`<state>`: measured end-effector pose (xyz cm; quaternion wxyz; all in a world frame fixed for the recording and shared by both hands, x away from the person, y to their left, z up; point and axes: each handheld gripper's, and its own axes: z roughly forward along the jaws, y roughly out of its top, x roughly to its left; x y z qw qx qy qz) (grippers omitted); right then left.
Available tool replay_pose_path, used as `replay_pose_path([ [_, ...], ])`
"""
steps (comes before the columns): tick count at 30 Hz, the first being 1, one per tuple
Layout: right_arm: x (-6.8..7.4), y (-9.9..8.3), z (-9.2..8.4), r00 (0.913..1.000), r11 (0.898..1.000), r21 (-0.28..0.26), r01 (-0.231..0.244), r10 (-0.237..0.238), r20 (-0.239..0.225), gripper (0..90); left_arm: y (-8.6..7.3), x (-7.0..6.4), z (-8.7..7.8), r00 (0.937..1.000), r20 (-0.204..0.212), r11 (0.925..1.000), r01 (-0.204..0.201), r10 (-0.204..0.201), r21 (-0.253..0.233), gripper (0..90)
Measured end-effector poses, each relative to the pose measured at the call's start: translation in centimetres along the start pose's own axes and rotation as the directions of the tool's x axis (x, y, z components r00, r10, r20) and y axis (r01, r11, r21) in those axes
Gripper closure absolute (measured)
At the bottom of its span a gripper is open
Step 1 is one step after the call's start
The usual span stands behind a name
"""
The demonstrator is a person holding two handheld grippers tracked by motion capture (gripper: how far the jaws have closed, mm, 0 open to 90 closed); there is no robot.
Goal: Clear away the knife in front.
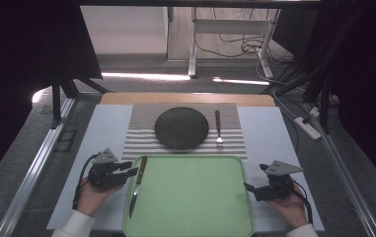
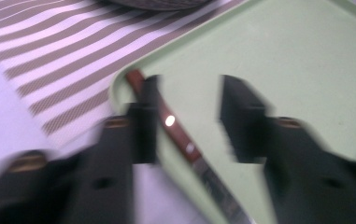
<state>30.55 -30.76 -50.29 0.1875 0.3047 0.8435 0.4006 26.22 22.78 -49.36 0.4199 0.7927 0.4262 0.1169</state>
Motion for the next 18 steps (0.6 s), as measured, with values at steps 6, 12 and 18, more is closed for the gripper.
replay_pose_path([
  [6,-0.1,0.0,0.1,1.0000,1.000,0.001,-0.001,0.001,0.004,7.5,-2.0,0.4,-1.2,0.9993,-0.017,0.9992,0.034,-0.034,-0.022,37.2],
  [12,-0.1,0.0,0.0,1.0000,1.000,-0.012,0.001,-0.001,0.000,7.5,-2.4,0.4,-1.2,0.9990,-0.021,0.9990,0.039,-0.039,-0.024,35.5],
  [18,0.0,0.1,0.0,0.9999,1.000,-0.021,0.012,-0.013,-0.010,7.5,-2.3,0.3,-0.9,0.9992,-0.026,0.9995,0.029,-0.029,-0.014,32.7],
])
